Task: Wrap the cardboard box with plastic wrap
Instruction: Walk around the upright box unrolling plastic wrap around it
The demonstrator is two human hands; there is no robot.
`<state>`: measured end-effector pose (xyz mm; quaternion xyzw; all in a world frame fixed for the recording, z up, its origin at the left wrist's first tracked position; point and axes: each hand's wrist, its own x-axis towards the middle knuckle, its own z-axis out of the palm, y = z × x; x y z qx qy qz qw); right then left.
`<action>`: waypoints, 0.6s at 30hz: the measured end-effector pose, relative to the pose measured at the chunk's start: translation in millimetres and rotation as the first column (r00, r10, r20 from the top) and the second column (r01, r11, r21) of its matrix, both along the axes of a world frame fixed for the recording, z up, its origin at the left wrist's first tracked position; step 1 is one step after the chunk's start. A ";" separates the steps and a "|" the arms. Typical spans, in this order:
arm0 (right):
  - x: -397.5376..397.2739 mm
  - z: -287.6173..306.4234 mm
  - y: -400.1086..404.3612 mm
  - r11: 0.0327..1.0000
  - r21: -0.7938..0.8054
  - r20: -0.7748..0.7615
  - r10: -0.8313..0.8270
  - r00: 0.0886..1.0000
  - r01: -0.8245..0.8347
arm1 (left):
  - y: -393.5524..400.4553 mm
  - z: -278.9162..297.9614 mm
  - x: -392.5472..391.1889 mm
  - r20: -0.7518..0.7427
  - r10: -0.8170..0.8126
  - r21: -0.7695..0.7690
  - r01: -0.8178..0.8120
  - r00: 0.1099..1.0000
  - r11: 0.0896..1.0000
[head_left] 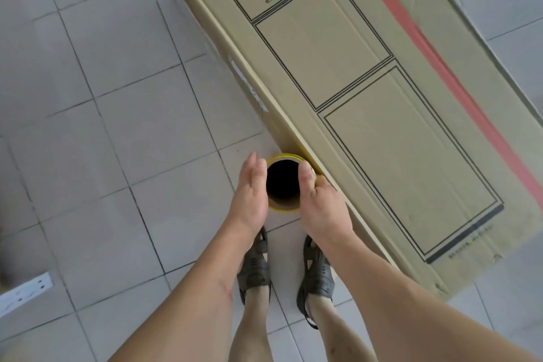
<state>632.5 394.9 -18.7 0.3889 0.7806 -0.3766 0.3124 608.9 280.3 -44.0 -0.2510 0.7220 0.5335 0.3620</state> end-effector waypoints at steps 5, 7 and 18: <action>4.9 -0.3 0.9 0.990 -0.132 -0.022 -0.062 0.998 0.059 | 9.0 7.3 -2.7 0.034 -0.005 -0.034 0.007 0.999 0.999; 8.7 5.6 7.6 0.996 -0.050 -0.011 0.070 0.997 -0.071 | 10.7 11.0 4.9 0.016 -0.060 -0.072 0.061 0.998 0.996; 51.5 2.5 29.7 0.981 -0.054 0.118 0.192 0.974 -0.186 | 22.8 12.8 26.2 0.105 -0.087 -0.090 0.097 0.991 0.991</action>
